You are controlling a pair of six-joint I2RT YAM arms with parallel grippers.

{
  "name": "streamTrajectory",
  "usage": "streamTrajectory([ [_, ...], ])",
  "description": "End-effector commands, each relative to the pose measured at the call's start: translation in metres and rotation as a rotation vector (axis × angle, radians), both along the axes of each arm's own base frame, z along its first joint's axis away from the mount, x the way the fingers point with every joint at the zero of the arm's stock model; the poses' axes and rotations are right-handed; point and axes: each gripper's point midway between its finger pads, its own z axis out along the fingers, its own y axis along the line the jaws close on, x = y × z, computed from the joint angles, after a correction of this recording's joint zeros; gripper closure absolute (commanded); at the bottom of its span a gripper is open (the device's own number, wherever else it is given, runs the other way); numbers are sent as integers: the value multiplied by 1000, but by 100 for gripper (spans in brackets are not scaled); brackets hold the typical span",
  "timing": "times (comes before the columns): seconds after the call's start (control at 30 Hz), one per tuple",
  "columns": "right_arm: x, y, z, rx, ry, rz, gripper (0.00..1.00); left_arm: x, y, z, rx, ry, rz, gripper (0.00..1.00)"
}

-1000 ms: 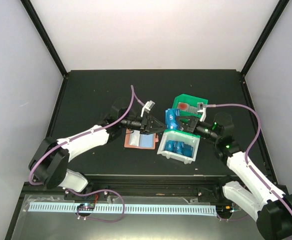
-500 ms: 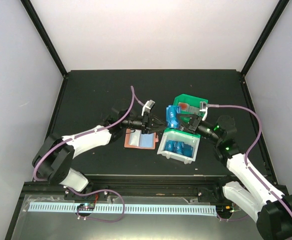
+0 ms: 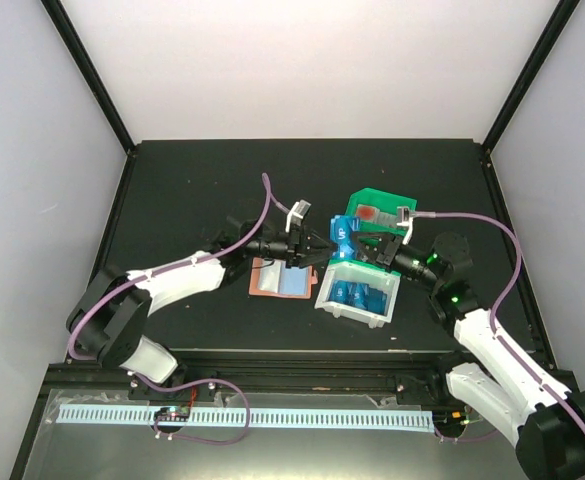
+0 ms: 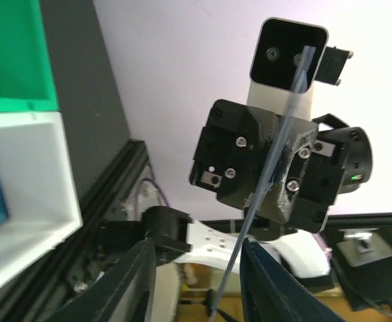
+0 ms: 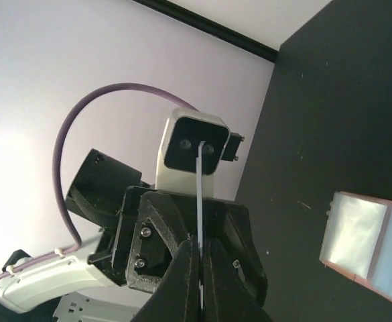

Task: Put the credit cards into the card holder
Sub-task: Pick up the credit card from the storage box.

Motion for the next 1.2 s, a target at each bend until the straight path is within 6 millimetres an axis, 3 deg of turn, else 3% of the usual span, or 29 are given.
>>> streamTrajectory([
  [0.0, -15, 6, 0, -13, -9, 63, 99, 8, 2, -4, 112, -145, 50, 62],
  [0.1, -17, 7, 2, -11, -19, 85, 99, 7, 2, -6, 133, -156, 34, 56],
  [0.23, -22, 11, 3, -16, -28, 127, 99, 6, -1, 12, 79, -188, 14, 57],
  [0.4, -19, 12, 7, -27, -44, 123, 96, 3, 1, 26, 44, -238, 8, 85],
  [0.47, -18, 12, 13, -30, -60, 119, 94, 1, 2, 27, 41, -261, 3, 92],
  [0.57, -15, 11, 20, -33, -76, 104, 85, -3, 6, 31, 21, -295, -8, 98],
  [0.6, -12, 9, 21, -37, -78, 90, 78, -5, 8, 33, 12, -305, -12, 98],
  [0.73, -4, 6, 30, -34, -91, 44, 65, -11, 14, 44, -16, -360, -20, 98],
  [0.93, 6, 5, 42, 10, -81, 8, 66, -20, 19, 58, -56, -398, -44, 98],
  [1.17, 15, 6, 37, 36, -31, -3, 77, -29, 22, 71, -99, -426, -59, 99],
])
